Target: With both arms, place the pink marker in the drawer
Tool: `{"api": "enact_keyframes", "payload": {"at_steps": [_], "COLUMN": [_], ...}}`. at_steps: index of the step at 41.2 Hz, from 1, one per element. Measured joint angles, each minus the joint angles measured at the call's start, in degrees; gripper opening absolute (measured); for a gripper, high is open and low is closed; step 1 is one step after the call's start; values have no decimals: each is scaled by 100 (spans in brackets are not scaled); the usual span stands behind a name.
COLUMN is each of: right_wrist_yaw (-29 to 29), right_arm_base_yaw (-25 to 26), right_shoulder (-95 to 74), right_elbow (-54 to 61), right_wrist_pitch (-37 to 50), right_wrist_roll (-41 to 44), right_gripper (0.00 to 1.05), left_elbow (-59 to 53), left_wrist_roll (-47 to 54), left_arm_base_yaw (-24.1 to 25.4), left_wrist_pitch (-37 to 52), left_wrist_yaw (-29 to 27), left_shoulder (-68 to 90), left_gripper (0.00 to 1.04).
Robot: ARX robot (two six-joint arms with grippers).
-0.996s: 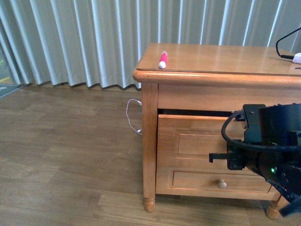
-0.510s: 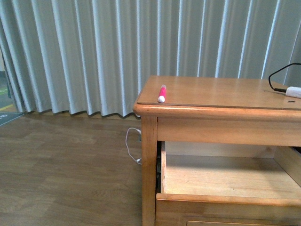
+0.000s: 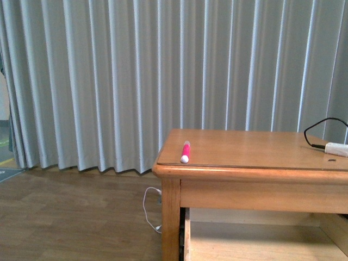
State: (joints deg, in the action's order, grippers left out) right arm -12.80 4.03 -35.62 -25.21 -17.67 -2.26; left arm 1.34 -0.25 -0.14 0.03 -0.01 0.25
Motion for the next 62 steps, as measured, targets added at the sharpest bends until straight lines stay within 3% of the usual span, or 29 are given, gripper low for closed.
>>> {"api": "enact_keyframes", "payload": {"at_steps": [4, 11, 21, 22, 25, 27, 29, 36, 42, 55, 62], "right_wrist_yaw": [-267, 33, 48, 48, 48, 48, 48, 48, 48, 48, 48], "right_arm_base_yaw": [44, -402, -442, -442, -444, -444, -444, -444, -446, -446, -444], "right_shoulder": [92, -57, -55, -55, -57, -57, -57, -57, -57, -57, -57], "right_elbow": [-330, -409, -409, -409, -409, -409, -409, -409, -409, -409, -409], "right_wrist_pitch": [-492, -459, -459, -459, -459, -459, -459, -459, -459, -459, -459], "right_wrist_roll": [111, -61, -120, -118, -120, -120, -120, -120, -120, -120, -120], "right_gripper": [96, 96, 96, 96, 96, 96, 96, 96, 96, 96, 96], "left_elbow": [0, 0, 0, 4, 9, 52, 201, 1182, 2358, 5630, 7350], "left_wrist_roll": [0, 0, 0, -59, -199, -262, -262, 116, 555, 905, 686], "left_arm_base_yaw": [0, 0, 0, -90, -813, -1246, -1567, -1873, -1919, -2144, -2243], "left_wrist_pitch": [0, 0, 0, -35, 68, 282, 664, 2520, 3088, 2741, 2048], "left_wrist_yaw": [0, 0, 0, -269, -1982, -2605, -2861, -2302, -1812, -1602, -1405], "left_shoulder": [0, 0, 0, 37, 496, 898, 1440, 3987, 5906, 9326, 10638], "left_gripper": [99, 99, 99, 98, 98, 98, 98, 98, 98, 98, 98]}}
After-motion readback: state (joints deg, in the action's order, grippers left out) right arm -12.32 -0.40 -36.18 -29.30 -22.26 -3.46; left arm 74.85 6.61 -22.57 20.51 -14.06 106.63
